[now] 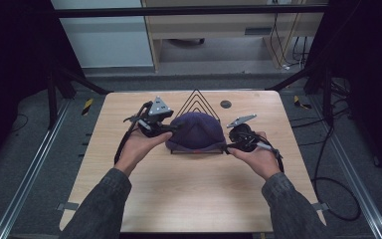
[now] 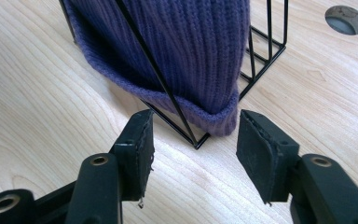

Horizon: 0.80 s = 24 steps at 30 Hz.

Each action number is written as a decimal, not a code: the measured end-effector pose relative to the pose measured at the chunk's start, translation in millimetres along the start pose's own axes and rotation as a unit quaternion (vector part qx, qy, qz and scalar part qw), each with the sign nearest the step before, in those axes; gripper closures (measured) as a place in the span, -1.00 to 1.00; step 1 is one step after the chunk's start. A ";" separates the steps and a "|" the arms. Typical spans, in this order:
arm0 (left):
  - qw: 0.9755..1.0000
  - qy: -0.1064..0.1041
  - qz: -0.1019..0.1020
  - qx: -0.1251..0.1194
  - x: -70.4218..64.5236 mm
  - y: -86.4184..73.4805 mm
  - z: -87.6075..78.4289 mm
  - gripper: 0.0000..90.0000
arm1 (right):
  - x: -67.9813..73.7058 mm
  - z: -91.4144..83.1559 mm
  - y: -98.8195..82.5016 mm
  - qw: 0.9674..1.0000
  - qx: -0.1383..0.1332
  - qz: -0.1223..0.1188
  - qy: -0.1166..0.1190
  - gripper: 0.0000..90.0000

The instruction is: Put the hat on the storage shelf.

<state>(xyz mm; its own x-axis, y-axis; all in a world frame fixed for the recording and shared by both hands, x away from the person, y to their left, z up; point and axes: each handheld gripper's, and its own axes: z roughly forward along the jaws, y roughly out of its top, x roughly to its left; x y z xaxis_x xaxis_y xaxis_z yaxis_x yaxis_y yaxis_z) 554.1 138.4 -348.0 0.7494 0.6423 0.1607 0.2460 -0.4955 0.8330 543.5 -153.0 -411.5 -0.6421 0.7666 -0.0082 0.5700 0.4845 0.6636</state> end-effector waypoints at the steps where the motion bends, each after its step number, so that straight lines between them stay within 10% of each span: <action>1: 1.000 0.002 0.003 0.003 -0.3 -0.1 -0.7 -0.10 | 0.7 -0.1 0.1 1.000 -0.004 0.000 0.000 0.00; 24: 0.999 0.000 -0.042 0.009 -11.7 -4.0 -15.4 -0.73 | 16.6 -23.8 14.5 0.997 -0.073 -0.009 -0.032 -0.66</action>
<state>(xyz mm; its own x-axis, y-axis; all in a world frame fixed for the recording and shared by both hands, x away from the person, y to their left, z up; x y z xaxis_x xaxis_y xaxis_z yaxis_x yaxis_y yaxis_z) 534.8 141.9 -345.0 0.7261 0.6816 0.0910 0.3188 -0.4510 0.8337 528.9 -143.3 -384.2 -0.6148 0.7859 -0.0661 0.4743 0.4354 0.7651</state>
